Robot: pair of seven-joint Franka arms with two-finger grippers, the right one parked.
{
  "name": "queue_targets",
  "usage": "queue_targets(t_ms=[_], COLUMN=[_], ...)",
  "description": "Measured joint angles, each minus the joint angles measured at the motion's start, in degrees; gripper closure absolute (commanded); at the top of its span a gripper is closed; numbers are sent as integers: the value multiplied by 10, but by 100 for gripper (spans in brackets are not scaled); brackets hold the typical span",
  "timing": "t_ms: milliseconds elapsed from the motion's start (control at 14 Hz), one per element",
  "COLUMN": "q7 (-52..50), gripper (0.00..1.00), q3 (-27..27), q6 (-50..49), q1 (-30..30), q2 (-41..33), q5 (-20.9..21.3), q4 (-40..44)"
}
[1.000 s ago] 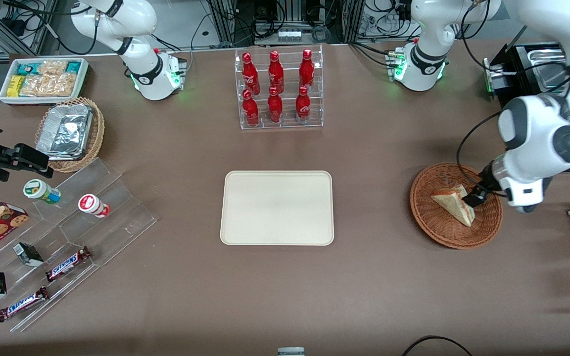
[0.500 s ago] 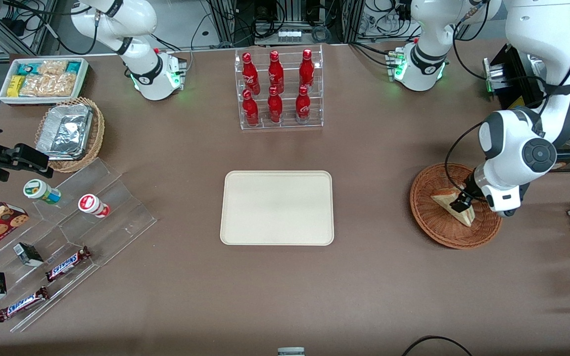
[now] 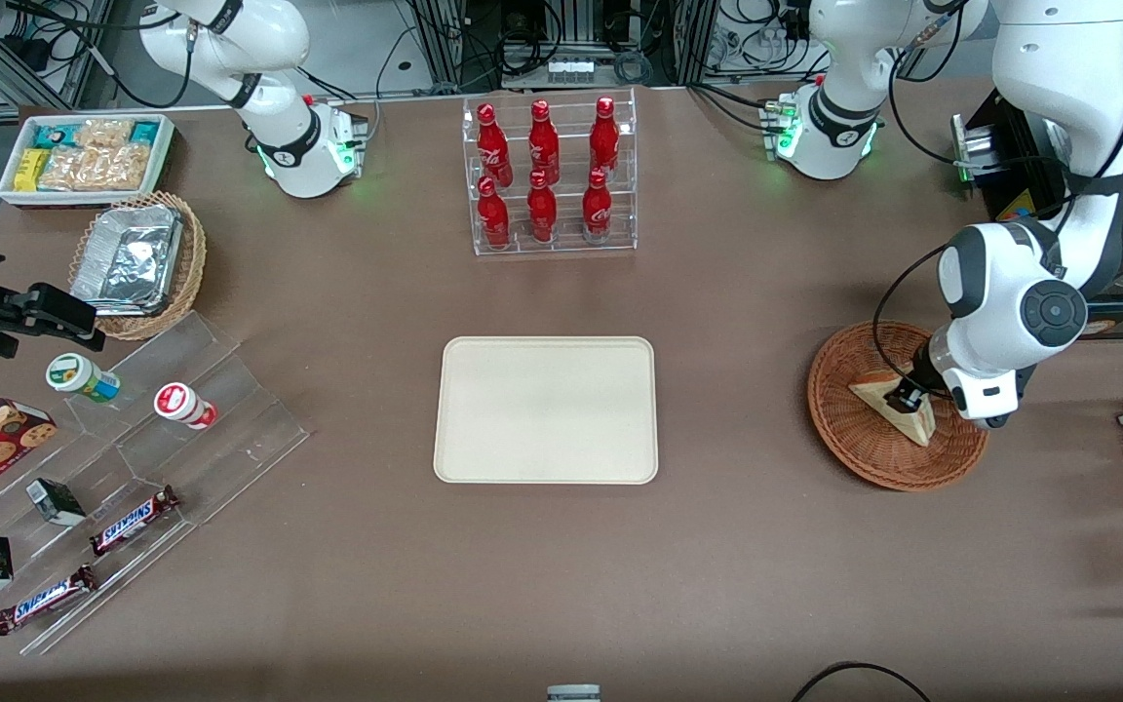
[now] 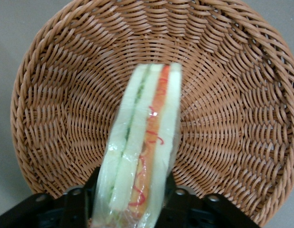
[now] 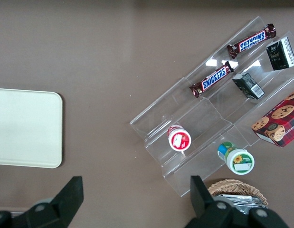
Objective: Place sandwich from basket to tray
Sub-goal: 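Close the left gripper on the wrapped sandwich, then lift the sandwich up out of the basket with the left gripper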
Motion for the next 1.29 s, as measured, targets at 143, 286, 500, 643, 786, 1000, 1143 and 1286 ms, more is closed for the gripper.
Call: queue_targets(t_ms=[143,286,500,643,786,1000,1143,1286], q7=[0,1,25,45,57,70,72,73], gripper=[83,82,82,82,82,81,81,81], q3=[0,0,-2,-3,-4,-7,-9,-11], q6=[-13,-60,-157,-227,-290,-376,-409,-424], q1=[0,0,-2,-6,-16,-43,-72,-108], q2=[-2,-10,-37,-60,-78,-88,-89,-89], q5=[0,1,2,2,2,2,0,-6], q4=[8,31,78,113,150,217,253,280])
